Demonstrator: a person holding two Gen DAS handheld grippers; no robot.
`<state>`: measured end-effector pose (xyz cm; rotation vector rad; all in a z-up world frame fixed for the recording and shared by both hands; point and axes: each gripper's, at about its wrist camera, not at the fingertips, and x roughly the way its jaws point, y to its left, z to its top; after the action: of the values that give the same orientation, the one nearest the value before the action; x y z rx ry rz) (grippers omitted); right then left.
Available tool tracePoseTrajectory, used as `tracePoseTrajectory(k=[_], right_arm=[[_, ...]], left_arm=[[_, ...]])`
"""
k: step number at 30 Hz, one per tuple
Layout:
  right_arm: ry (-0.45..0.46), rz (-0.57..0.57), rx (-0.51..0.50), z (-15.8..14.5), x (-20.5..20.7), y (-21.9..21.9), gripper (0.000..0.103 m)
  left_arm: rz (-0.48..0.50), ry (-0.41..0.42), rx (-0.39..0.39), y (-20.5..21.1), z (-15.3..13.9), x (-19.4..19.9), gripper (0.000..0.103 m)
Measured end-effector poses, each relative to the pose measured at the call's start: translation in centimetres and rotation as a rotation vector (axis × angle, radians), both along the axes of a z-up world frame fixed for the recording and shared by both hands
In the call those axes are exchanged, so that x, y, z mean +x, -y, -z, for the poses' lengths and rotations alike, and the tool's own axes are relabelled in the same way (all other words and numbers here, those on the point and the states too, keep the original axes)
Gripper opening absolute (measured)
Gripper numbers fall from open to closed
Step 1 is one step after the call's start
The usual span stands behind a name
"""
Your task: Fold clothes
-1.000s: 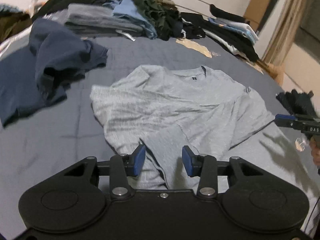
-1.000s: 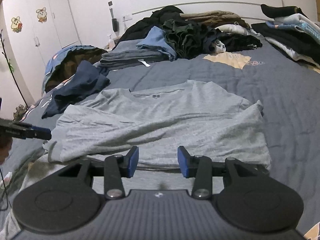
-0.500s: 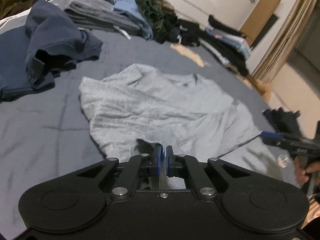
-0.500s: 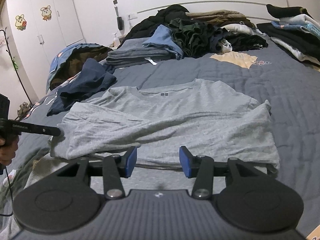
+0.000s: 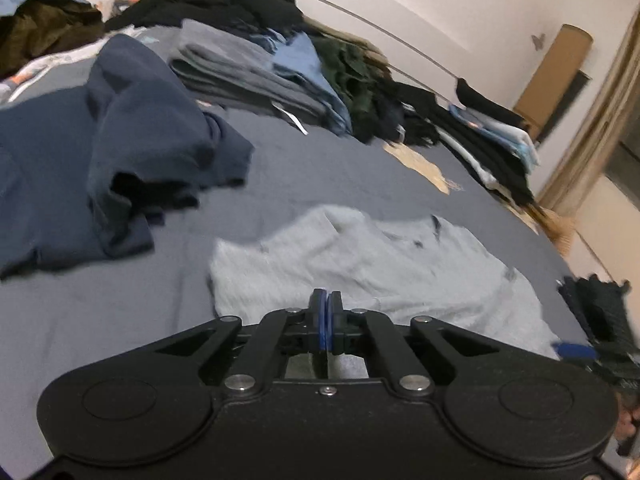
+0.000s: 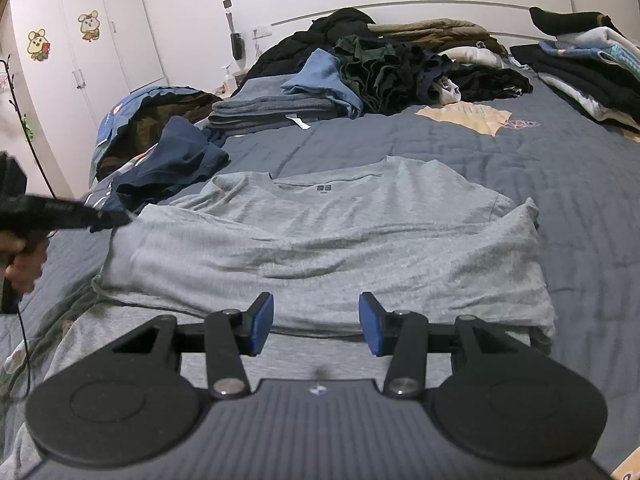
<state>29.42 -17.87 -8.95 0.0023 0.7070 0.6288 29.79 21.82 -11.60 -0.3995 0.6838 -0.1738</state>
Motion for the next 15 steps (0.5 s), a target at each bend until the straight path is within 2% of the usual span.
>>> tracePoseTrajectory(k=[2,4,5,6,7,9,11,12,13,14,15], right_arm=[[-0.005,0.001,-0.003,0.2,0.1,0.0,0.046],[-0.012,0.003,-0.007,0.4,0.2,0.1,0.046],[-0.013,0.004,-0.008,0.4,0.2,0.1,0.046],[-0.014,0.006,-0.009,0.4,0.2,0.2,0.046],[-0.015,0.006,-0.009,0.4,0.2,0.2,0.046],[-0.015,0.007,-0.007,0.4,0.2,0.2,0.046],[-0.013,0.006,-0.005,0.3,0.2,0.1,0.046],[-0.012,0.006,-0.004,0.2,0.1,0.1,0.046],[-0.011,0.005,-0.005,0.2,0.1,0.0,0.046],[-0.01,0.003,-0.006,0.2,0.1,0.0,0.046],[-0.01,0.001,-0.007,0.2,0.1,0.0,0.046]], left_arm=[[0.011,-0.072,-0.022,0.1,0.6,0.9,0.004],[0.028,-0.089,-0.047,0.3,1.0,0.5,0.008],[0.038,-0.076,-0.047,0.5,1.1,0.0,0.02],[0.042,-0.076,-0.05,0.6,1.2,-0.5,0.041],[0.052,-0.074,-0.06,0.6,1.4,-1.0,0.051],[0.069,-0.07,-0.059,1.0,1.9,-1.9,0.049],[0.077,-0.078,-0.055,1.3,2.3,-2.1,0.042],[0.081,-0.086,-0.057,1.5,2.5,-2.1,0.029],[0.079,-0.099,-0.044,1.7,2.7,-1.9,0.022],[0.067,-0.082,-0.036,1.7,2.4,-1.9,0.009],[0.056,-0.065,-0.028,1.6,2.1,-1.9,0.005]])
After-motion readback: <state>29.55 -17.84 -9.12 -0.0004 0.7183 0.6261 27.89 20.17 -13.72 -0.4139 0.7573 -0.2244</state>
